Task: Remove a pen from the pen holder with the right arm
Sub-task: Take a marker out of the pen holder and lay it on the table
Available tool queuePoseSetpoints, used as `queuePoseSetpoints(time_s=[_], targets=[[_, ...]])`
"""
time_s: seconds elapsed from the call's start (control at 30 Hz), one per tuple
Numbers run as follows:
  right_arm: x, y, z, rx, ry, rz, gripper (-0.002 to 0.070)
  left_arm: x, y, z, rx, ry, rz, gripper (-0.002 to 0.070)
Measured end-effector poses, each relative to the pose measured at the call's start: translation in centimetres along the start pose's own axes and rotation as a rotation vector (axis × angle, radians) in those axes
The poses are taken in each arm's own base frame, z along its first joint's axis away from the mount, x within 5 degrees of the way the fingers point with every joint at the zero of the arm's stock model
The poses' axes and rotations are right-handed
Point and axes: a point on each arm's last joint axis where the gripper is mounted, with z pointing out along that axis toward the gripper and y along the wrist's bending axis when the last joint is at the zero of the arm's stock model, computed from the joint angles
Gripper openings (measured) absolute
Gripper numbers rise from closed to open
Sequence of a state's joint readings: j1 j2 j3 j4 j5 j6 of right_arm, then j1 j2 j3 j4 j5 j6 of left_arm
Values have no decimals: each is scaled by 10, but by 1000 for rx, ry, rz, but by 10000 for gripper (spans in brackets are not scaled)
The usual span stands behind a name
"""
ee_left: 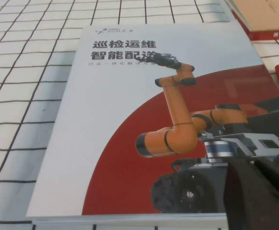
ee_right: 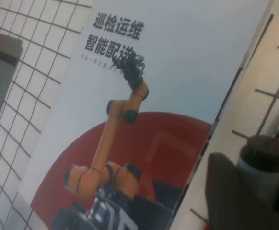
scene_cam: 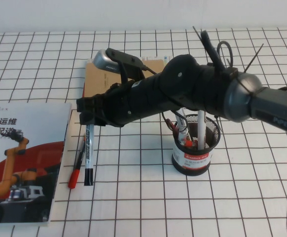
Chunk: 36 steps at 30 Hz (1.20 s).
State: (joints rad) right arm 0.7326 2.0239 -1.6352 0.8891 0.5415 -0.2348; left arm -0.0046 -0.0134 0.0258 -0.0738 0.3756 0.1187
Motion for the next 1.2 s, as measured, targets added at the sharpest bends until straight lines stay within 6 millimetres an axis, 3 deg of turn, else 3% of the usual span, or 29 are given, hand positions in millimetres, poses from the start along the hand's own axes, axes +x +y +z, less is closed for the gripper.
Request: queuePoseSetpoints(time_s=[0.2,0.33,0.8,1.03,1.2], targets=[[2,-18,30,19,3,62,127,0,0,0,0,0,0,-4],[5,-25,38,30,6,76,127,0,0,0,0,0,0,-4],[6,-26,39,32,9,77,129,0,0,0,0,0,0,-4],[6,-26,39,32,9,77,246,0,0,0,0,0,0,-4],[6,-27,39,37,10,68,267,0,0,0,0,0,0,-4]])
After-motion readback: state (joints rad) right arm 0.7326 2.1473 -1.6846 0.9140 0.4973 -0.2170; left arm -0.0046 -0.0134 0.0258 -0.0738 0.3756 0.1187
